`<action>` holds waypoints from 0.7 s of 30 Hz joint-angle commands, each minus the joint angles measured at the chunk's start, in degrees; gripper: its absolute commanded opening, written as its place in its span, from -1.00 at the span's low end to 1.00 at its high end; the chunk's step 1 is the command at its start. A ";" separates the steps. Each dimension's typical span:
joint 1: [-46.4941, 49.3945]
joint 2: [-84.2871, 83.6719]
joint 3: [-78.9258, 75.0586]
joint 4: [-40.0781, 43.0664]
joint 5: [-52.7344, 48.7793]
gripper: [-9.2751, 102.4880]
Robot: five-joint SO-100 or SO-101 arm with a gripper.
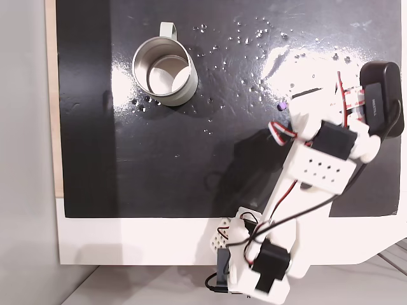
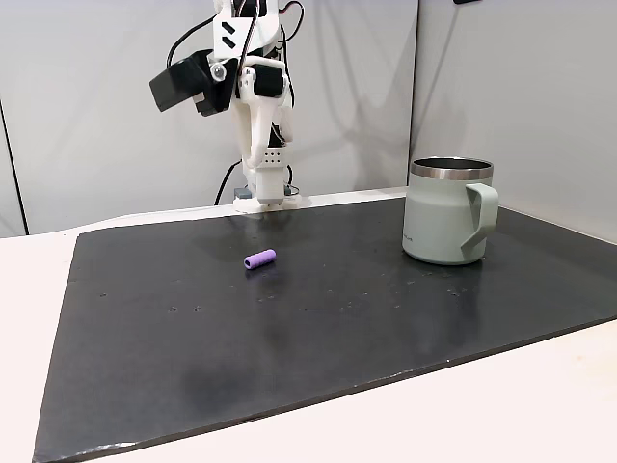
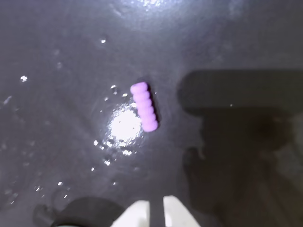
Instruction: Grasp a pengrip and put it in the cup.
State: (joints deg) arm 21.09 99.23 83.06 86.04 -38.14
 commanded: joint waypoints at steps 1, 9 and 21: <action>0.88 -6.50 -7.65 1.32 -1.32 -0.83; 0.26 -16.08 -13.54 5.10 -2.81 -0.83; -0.26 -23.29 -19.95 8.17 -2.11 -0.64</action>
State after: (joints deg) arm 20.74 76.55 68.20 92.90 -40.34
